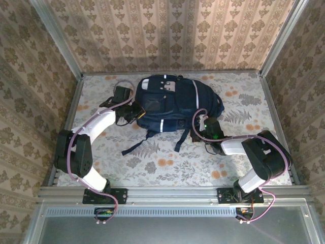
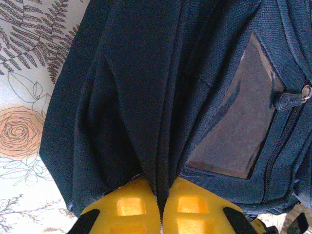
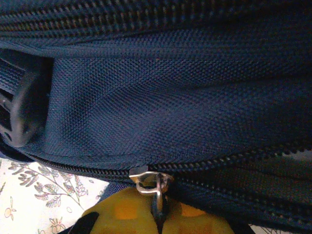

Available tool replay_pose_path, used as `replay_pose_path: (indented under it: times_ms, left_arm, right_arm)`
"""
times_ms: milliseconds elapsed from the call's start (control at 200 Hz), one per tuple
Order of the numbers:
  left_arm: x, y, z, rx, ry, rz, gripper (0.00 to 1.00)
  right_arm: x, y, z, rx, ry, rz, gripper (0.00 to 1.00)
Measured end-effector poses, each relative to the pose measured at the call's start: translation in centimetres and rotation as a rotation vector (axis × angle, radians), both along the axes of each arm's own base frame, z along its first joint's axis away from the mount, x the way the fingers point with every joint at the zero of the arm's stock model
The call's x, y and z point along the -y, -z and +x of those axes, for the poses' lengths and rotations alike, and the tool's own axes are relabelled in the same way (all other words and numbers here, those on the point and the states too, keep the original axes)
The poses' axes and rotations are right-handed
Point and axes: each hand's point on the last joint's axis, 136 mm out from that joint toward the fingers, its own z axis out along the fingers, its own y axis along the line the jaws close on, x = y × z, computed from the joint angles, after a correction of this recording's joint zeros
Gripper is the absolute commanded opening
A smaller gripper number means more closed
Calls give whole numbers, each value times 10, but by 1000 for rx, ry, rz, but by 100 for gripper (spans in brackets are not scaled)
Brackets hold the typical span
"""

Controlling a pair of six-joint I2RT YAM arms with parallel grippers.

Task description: Pack books, pencil case, and school supplies into a backpack

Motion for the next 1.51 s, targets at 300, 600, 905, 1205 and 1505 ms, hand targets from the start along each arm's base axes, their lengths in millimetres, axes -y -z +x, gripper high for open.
replay_pose_path:
  times_ms: [300, 600, 905, 1205, 1505]
  left_arm:
    - [-9, -3, 5, 4, -16, -5, 0]
    - [-24, -12, 15, 18, -38, 22, 0]
    - [-31, -23, 68, 28, 0, 125, 0]
    - [-14, -47, 91, 111, 51, 63, 40]
    - [-5, -21, -5, 19, -15, -147, 40]
  right_arm:
    - [17, -13, -1, 29, 66, -53, 0]
    - [33, -20, -5, 40, 125, -98, 0]
    - [-24, -28, -46, 84, -96, -192, 0]
    - [-95, -27, -68, 60, -301, -168, 0]
    - [-139, -24, -44, -15, -277, -36, 0]
